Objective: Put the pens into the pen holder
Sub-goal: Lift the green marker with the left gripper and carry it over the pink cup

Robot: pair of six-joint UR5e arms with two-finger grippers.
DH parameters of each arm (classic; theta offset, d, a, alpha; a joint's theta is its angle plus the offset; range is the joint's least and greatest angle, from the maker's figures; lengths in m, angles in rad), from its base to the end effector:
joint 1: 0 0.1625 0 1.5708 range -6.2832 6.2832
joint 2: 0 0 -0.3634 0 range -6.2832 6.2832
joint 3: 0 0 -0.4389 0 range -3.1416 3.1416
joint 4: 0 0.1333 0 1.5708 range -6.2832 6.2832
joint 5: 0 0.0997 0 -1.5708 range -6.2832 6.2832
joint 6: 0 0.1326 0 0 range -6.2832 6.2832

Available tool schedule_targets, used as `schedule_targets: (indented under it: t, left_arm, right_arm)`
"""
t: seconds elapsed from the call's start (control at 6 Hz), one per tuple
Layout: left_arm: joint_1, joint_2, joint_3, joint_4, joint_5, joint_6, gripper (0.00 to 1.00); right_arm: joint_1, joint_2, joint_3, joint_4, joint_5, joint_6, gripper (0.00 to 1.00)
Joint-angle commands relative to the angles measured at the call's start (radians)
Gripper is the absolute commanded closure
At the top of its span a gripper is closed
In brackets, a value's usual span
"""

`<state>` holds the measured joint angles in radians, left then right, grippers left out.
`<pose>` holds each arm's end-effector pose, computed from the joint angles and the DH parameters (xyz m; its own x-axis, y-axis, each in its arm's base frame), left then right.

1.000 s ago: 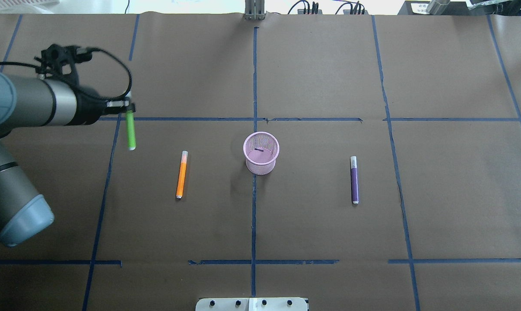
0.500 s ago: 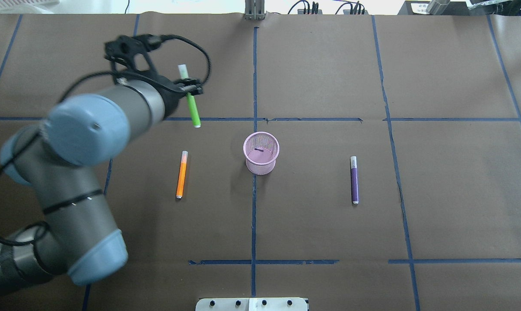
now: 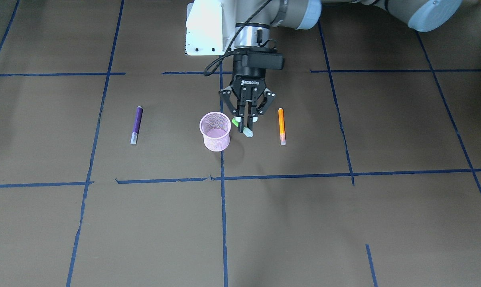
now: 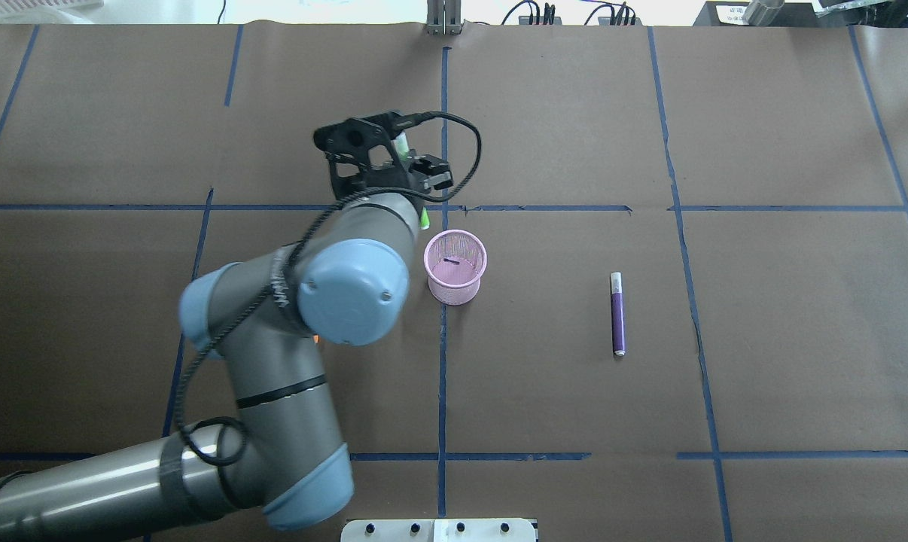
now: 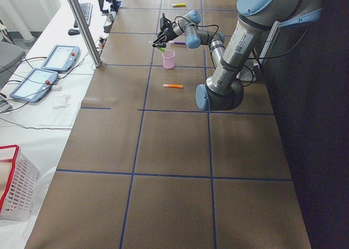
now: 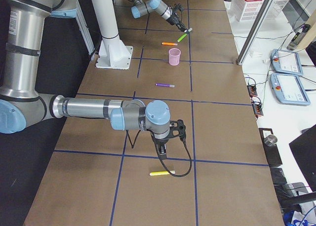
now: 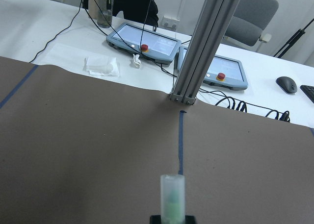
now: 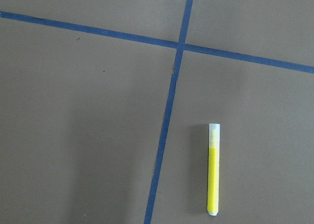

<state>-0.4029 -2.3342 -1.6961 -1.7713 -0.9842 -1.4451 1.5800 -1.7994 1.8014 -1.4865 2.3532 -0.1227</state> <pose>0.5371 -0.4536 0.0471 0.5203 -0.1082 -0.8471 0.7183 0.5920 0.3655 0.0441 -0.4636 0.6007 0.7055 -0.1758 0.6865 0.0778 0.9821 0.1715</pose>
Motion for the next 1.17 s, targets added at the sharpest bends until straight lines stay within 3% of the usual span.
schedule_targets:
  t: [0.0, 0.67, 0.83, 1.0]
  left_arm:
    - [0.028, -0.059, 0.104, -0.003, 0.022, -0.046, 0.95]
    - [0.114, -0.033, 0.104, -0.007, 0.029, -0.044, 0.92]
    - [0.115, -0.03, 0.093, -0.007, 0.026, -0.038, 0.73]
    - [0.113, -0.03, 0.079, -0.007, 0.015, -0.012, 0.01]
  right_arm:
    - [0.0, 0.0, -0.002, 0.0, 0.0, 0.0, 0.0]
    - [0.0, 0.0, -0.002, -0.001, -0.002, -0.002, 0.0]
    - [0.0, 0.0, -0.002, -0.002, -0.002, -0.003, 0.0]
    - [0.0, 0.0, -0.002, -0.002, -0.002, -0.002, 0.0]
